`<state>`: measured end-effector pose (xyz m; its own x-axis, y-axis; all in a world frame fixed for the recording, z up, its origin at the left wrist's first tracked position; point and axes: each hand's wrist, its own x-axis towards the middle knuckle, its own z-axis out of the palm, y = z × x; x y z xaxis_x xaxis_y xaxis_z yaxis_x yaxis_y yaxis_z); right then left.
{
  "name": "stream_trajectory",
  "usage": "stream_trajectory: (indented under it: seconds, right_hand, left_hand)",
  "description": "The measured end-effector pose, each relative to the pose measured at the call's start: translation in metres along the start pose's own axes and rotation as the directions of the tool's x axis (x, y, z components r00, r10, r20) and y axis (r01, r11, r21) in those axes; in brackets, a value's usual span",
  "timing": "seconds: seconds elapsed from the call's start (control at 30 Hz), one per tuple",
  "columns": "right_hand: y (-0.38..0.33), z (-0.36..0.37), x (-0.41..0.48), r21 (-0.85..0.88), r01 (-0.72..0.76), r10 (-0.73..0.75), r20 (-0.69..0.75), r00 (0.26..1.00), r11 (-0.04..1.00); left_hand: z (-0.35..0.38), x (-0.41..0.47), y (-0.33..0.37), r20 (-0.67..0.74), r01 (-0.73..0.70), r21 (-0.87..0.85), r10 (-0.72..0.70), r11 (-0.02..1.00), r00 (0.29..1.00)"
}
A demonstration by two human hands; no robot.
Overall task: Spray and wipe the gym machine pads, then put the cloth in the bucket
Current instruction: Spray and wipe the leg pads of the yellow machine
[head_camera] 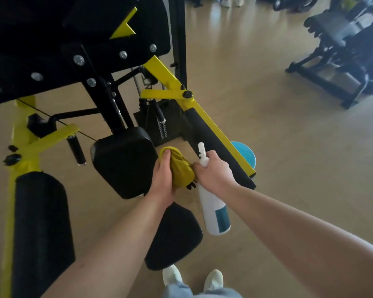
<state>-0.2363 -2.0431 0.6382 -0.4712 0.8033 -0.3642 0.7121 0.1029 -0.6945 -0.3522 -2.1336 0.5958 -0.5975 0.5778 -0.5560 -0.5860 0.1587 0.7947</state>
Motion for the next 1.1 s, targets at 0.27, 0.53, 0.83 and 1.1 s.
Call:
stream_trajectory:
  seconds: [0.27,0.53,0.83,1.1]
  right_hand:
    - [0.012,-0.018,-0.017,-0.003,-0.045,0.045,-0.034,0.998,0.999]
    - [0.022,-0.019,-0.031,-0.006,-0.122,0.12,-0.126,0.985,0.993]
    - [0.031,-0.008,-0.062,0.112,-0.266,0.287,-0.249,0.925,0.957]
    - [0.037,-0.004,-0.088,0.185,-0.365,0.403,-0.255,0.879,0.912]
  left_hand:
    - [0.009,0.004,-0.004,0.054,-0.029,0.08,0.024,0.996,0.998]
    - [0.033,0.032,0.012,0.165,-0.061,0.241,0.021,0.969,0.986]
    - [0.038,0.055,0.01,0.335,-0.068,0.283,-0.032,0.957,0.942]
    - [0.04,0.058,0.005,0.418,-0.078,0.217,-0.021,0.973,0.908]
